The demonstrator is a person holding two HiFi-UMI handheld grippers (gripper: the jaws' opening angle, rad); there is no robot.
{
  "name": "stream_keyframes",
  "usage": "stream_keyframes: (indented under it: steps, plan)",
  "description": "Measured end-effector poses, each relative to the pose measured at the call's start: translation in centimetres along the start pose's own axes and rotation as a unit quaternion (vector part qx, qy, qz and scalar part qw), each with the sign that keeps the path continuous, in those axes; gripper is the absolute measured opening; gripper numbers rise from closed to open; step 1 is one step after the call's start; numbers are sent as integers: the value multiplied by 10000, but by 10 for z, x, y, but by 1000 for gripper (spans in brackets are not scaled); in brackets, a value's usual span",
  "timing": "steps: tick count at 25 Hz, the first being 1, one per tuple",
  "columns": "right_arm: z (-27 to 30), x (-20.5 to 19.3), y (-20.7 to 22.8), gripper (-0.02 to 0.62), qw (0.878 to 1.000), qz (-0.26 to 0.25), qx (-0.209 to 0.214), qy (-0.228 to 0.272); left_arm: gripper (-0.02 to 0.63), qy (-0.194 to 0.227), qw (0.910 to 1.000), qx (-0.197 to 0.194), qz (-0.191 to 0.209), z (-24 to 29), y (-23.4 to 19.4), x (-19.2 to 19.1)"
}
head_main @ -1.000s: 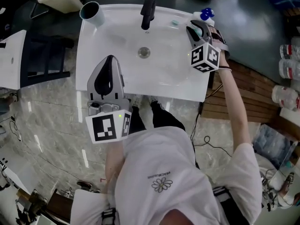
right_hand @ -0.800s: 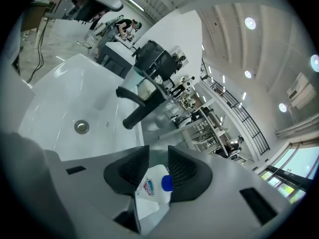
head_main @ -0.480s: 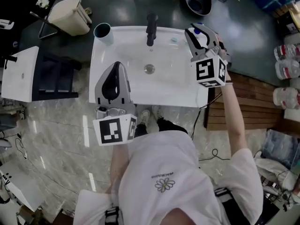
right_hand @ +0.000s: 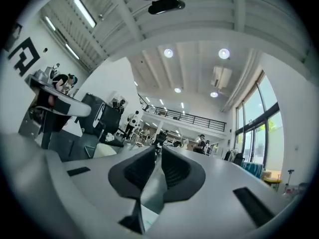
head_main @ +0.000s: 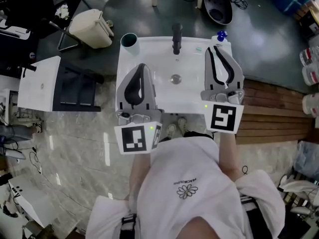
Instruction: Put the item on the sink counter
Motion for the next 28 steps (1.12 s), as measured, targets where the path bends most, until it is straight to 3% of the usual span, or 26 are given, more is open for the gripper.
stream_keyframes:
  steps: [10, 15, 28]
  plan:
    - [-47, -18, -34, 12, 9967, 710, -183, -351, 15, 48, 10000, -47, -6, -8, 1, -10]
    - [-54, -22, -39, 12, 9957, 772, -51, -512, 16, -36, 9999, -149, 34, -7, 12, -17]
    - [-68, -26, -24, 12, 9955, 792, -183, -494, 17, -32, 9993, -354, 71, -2, 34, -18]
Point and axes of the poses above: the fingertips, and each gripper's own axes: z forward along the fingers, y to its right, x out of its top, the point moved 9 cm from there along -z, backward along the fingers, and after that the axes turned 2 degrees about z, right-handed, at the moved point
